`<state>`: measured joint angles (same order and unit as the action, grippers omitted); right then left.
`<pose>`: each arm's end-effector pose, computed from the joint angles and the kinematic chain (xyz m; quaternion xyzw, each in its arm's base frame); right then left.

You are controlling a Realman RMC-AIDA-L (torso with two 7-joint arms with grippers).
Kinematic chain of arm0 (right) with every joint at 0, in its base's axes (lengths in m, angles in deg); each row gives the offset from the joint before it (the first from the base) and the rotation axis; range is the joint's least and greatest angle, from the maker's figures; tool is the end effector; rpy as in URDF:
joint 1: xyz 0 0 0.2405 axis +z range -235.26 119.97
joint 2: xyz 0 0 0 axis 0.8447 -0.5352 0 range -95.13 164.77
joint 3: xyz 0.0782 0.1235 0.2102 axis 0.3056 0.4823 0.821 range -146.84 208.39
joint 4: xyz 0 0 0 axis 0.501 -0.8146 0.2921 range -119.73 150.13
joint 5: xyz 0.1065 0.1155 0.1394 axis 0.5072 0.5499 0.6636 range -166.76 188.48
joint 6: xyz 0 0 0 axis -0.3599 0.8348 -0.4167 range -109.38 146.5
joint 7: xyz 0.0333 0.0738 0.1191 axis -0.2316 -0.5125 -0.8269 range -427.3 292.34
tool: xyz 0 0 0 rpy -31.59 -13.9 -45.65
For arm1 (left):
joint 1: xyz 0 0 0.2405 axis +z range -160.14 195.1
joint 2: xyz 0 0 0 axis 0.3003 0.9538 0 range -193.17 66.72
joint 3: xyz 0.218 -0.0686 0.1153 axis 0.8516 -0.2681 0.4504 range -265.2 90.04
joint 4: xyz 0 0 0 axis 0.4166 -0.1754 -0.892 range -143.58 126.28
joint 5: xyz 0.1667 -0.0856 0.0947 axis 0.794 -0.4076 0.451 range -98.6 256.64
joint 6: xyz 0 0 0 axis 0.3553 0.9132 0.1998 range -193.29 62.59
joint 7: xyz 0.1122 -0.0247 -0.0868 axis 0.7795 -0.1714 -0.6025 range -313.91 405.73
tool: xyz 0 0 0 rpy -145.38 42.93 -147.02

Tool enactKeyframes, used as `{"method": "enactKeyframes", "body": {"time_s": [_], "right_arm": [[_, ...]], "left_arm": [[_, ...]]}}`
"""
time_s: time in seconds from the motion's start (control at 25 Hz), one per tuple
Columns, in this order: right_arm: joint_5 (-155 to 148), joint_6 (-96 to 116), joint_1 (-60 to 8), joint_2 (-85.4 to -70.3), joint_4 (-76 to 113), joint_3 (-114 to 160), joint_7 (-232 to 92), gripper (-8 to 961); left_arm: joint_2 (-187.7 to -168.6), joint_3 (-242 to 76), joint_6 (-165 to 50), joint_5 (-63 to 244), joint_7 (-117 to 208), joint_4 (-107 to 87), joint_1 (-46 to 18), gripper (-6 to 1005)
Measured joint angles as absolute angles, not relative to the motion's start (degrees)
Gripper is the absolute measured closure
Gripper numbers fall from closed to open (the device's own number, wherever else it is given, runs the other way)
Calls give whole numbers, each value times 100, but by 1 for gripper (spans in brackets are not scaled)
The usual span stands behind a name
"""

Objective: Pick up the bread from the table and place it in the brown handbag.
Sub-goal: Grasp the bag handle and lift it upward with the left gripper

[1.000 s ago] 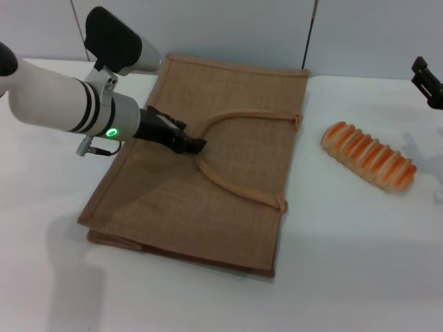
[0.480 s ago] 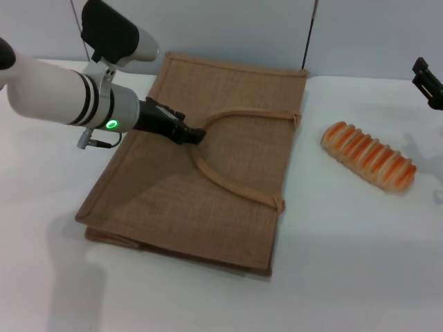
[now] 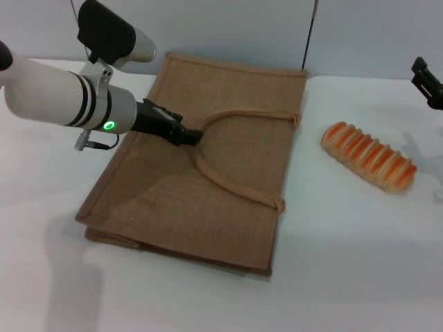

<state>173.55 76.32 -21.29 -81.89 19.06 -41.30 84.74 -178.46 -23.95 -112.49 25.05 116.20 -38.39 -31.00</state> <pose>0.3042 0.3976 0.0067 -0.7251 0.2701 0.3206 0.5464 -0.2284 0.4488 -0.0252 -0.9173 -0.2786 -0.0018 0.2844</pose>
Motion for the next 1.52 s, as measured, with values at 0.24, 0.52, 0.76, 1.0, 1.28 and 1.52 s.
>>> {"method": "enactKeyframes", "body": {"time_s": [0.24,0.52,0.76,1.0,1.28,1.52], "right_arm": [[17355,7622,-2123,-8181,1890,-4130,8474,180],[17355,7616,-2151,-8171,1890,-4130,8474,180],[17355,7612,-2156,-8172,1895,-4130,8474,180],[17353,7553,-2136,-8172,1882,-4130,8476,180],[17346,7515,-2126,-8172,1883,-4130,8491,180],[17345,7515,-2123,-8172,1876,-4130,8500,180]], "left_arm": [[-17842,-2370,-11273,2514,11569,-3835,-3108,405],[-17856,-2363,-11252,2546,11549,-3835,-3095,409],[-17832,-2366,-11243,2553,11428,-3835,-3096,413],[-17808,-2353,-11237,2558,11407,-3836,-3123,417],[-17808,-2340,-11228,2559,11404,-3836,-3133,421],[-17819,-2341,-11220,2559,11405,-3836,-3151,425]]}}
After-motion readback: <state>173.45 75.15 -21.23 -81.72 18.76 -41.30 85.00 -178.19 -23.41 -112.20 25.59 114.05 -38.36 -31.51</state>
